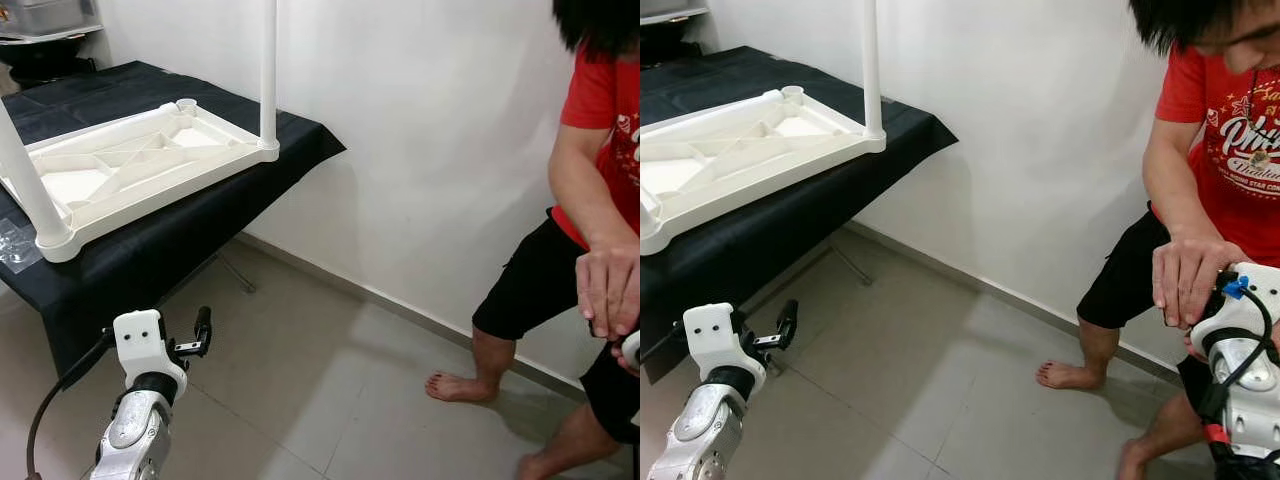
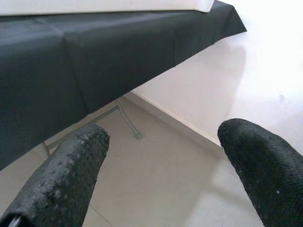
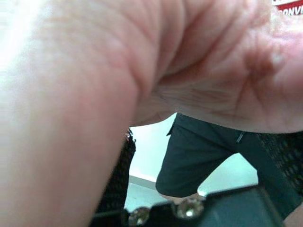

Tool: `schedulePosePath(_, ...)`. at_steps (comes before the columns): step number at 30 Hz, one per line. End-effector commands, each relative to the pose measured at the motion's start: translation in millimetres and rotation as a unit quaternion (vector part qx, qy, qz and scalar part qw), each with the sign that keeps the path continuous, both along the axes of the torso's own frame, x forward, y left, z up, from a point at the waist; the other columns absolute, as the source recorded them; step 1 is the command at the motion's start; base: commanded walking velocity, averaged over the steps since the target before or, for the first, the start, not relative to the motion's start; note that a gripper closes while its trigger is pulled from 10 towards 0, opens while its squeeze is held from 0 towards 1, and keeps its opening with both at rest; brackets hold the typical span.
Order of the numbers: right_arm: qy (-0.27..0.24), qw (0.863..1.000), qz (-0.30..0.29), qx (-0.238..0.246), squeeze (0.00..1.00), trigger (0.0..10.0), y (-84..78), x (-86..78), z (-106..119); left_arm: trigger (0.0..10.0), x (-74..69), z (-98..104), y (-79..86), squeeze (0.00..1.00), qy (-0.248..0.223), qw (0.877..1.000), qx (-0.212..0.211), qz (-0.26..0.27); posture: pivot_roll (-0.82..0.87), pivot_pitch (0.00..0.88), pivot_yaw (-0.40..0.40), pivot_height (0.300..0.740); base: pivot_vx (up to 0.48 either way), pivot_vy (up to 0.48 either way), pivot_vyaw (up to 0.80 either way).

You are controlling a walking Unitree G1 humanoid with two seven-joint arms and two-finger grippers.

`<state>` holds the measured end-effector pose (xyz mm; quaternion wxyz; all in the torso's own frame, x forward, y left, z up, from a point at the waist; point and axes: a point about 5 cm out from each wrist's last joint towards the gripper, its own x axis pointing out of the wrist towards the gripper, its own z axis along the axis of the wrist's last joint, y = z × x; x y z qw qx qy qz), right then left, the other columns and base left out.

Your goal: Building children table

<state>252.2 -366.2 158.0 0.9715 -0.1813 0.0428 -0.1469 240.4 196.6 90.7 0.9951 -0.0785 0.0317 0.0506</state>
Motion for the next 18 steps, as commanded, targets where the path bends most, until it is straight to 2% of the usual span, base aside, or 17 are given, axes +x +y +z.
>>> schedulePosePath(1, 0.028, 0.999, 0.005, 0.037, 0.00, 10.0, 5.0, -2.6, -18.5, 10.0, -2.0, -2.2, 2.1, 0.00, 0.010, 1.000, 0.010, -0.002, -0.11, 0.036, -0.084, 0.740, 0.000, 0.000, 0.00)
schedulePosePath(18, 0.031, 0.999, 0.005, 0.040, 0.00, 10.0, 6.8, -3.5, -19.8, 10.0, -1.6, -2.2, 2.3, 0.00, 0.012, 1.000, 0.012, -0.003, -0.11, 0.038, -0.082, 0.740, 0.000, 0.000, 0.00)
